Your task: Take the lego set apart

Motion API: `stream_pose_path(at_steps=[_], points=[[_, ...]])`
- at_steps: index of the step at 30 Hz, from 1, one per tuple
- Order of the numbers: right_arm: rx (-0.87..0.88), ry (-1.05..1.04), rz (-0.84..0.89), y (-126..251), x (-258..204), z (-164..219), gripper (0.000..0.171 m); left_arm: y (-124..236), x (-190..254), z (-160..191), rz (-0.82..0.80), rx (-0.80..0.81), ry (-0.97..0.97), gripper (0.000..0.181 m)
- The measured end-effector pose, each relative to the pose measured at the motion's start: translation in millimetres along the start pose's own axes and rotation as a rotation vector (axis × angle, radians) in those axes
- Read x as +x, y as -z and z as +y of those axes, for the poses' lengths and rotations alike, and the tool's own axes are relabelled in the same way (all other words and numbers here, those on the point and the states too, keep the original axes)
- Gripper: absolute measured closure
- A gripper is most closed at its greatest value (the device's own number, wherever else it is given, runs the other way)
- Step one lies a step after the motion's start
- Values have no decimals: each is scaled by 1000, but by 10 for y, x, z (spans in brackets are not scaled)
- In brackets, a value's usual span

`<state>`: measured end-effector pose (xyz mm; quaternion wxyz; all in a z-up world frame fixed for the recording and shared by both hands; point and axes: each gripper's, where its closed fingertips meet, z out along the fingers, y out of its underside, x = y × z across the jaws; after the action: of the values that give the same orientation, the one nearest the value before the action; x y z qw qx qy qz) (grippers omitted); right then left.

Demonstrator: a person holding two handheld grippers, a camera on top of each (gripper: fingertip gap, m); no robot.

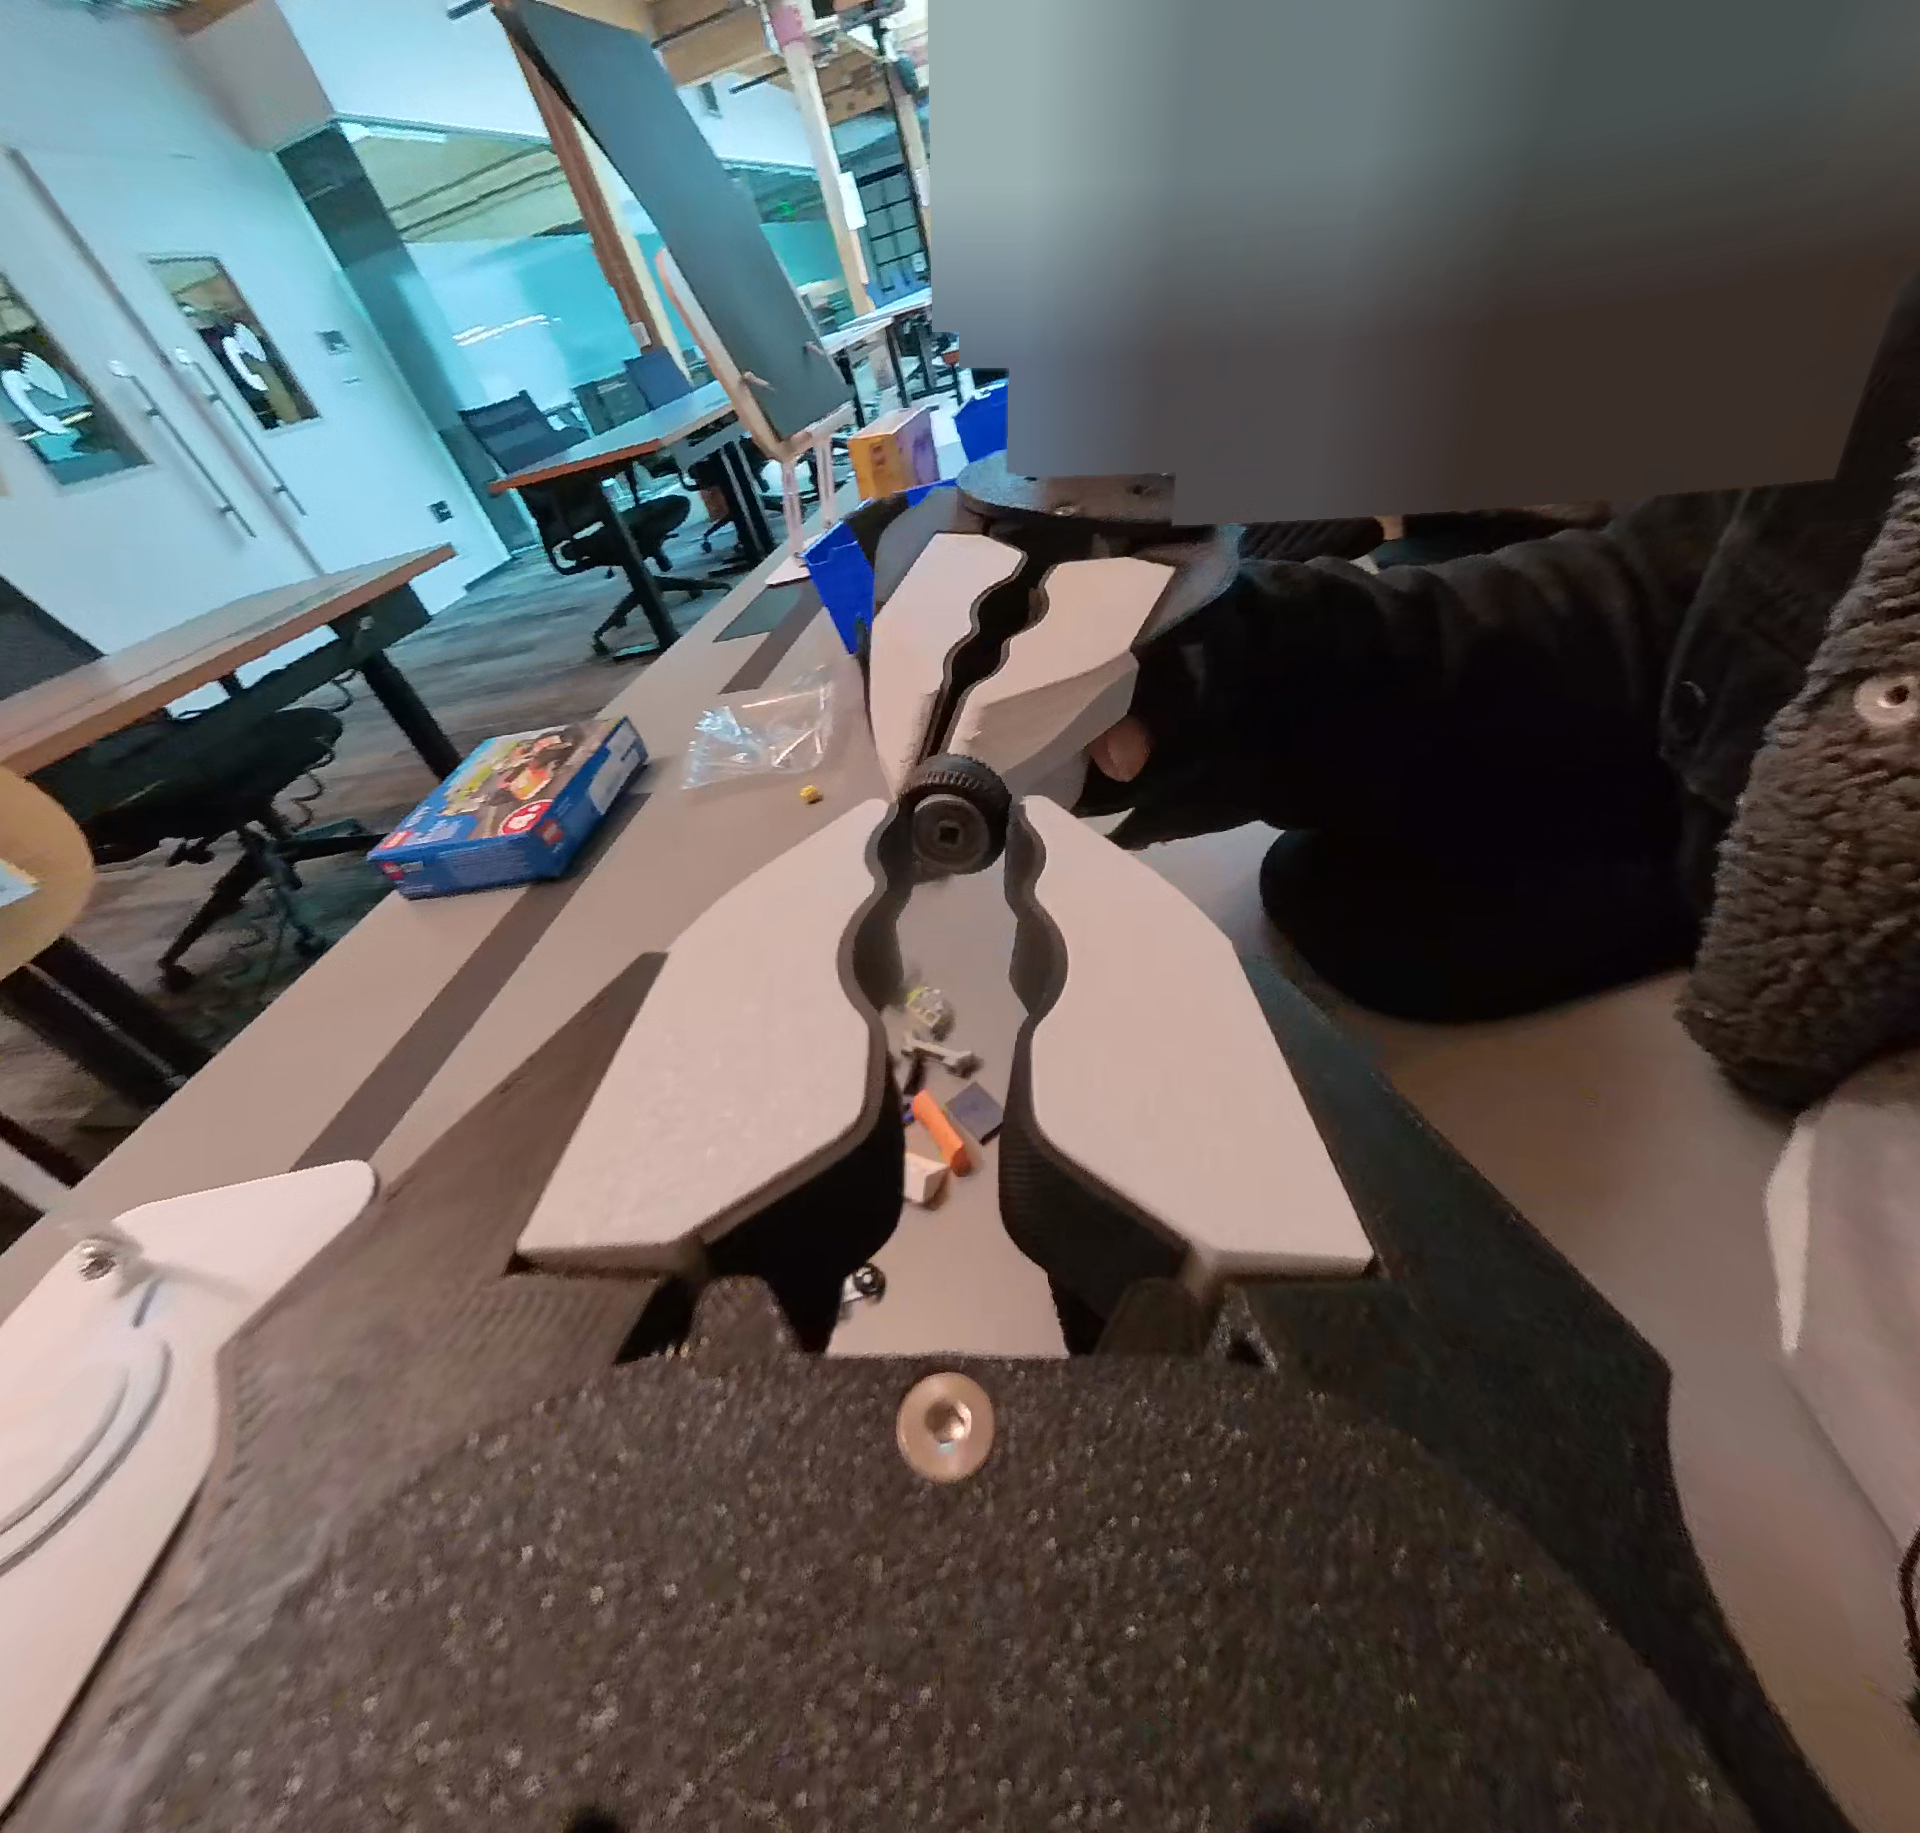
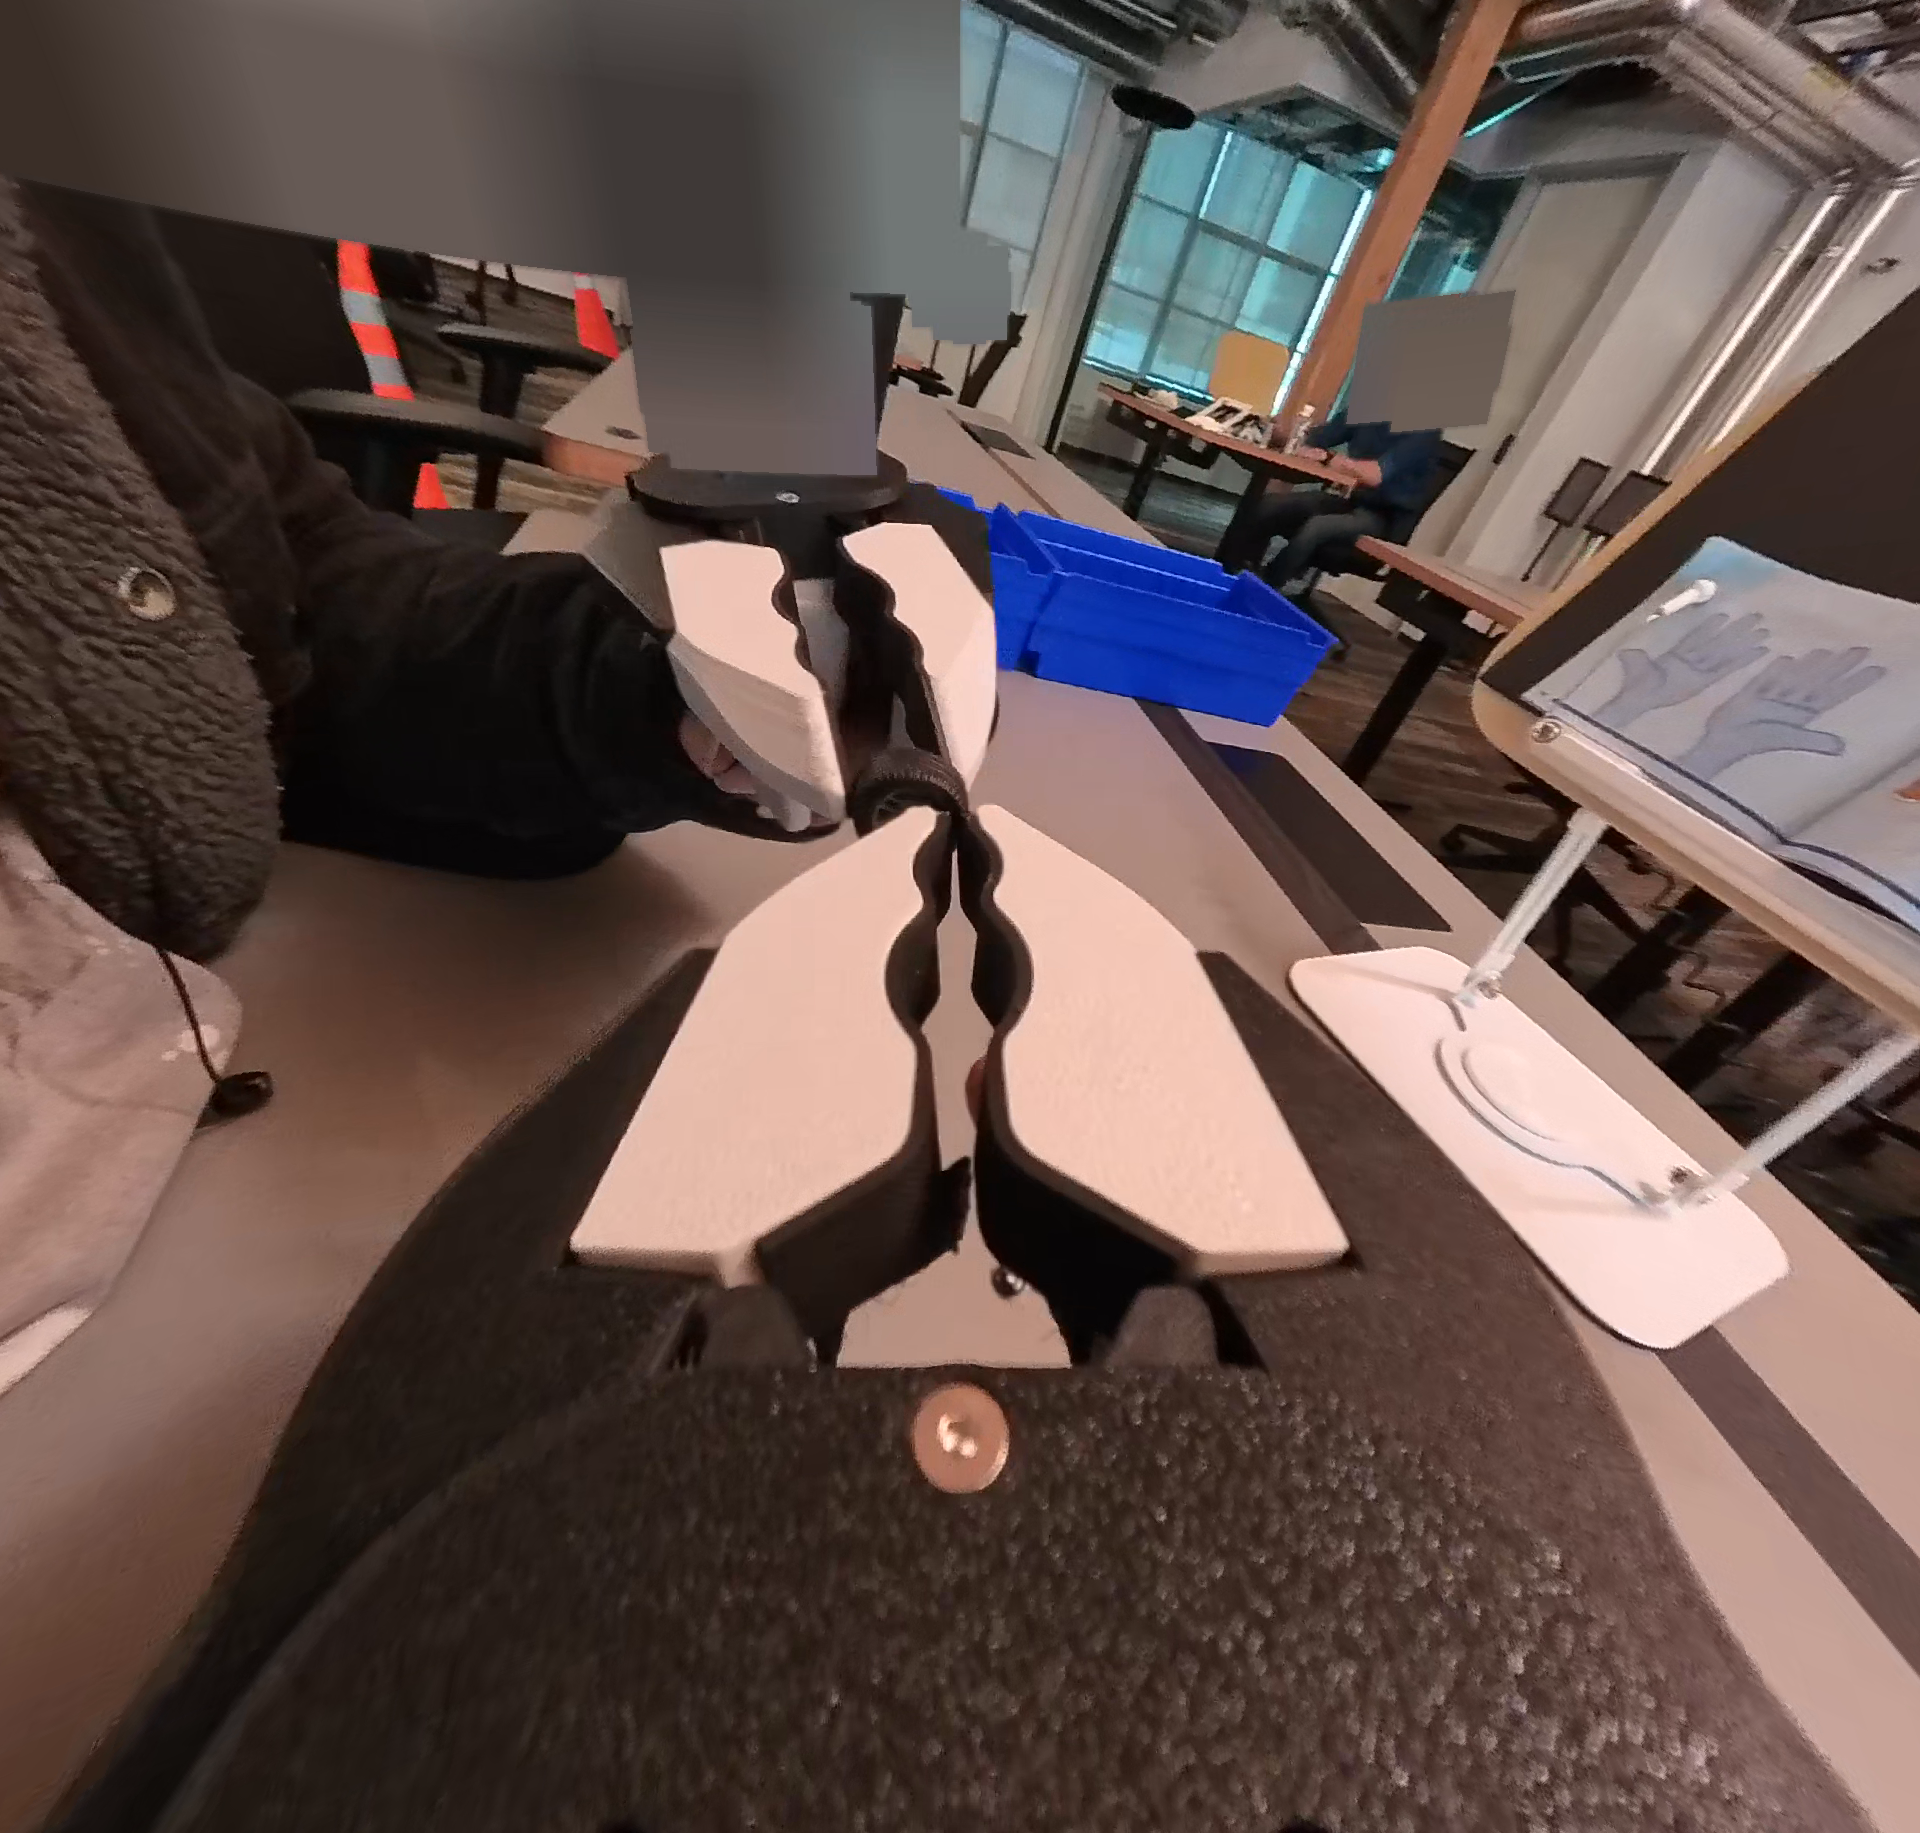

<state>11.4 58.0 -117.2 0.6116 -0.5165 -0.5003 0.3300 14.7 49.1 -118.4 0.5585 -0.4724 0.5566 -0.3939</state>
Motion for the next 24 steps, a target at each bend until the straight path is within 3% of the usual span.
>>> stream_pose_path(at_steps=[3, 7, 11, 15, 24], points=[[5, 17, -21, 34, -41, -18, 171, 152, -333, 11, -166, -4, 15, 164], [-1, 82, 102, 69, 124, -28, 171, 56, -43, -48, -64, -21, -74, 163], [-14, 82, 1, 61, -32, -13, 170, 84, -8, -27, 0, -8, -21, 164], [-59, 112, -52, 28, -133, 21, 157, 94, 180, -23, 128, -20, -5, 164], [-247, 311, -286, -2, -569, 91, 164, 218, 529, 45, 408, -88, 102, 164]])
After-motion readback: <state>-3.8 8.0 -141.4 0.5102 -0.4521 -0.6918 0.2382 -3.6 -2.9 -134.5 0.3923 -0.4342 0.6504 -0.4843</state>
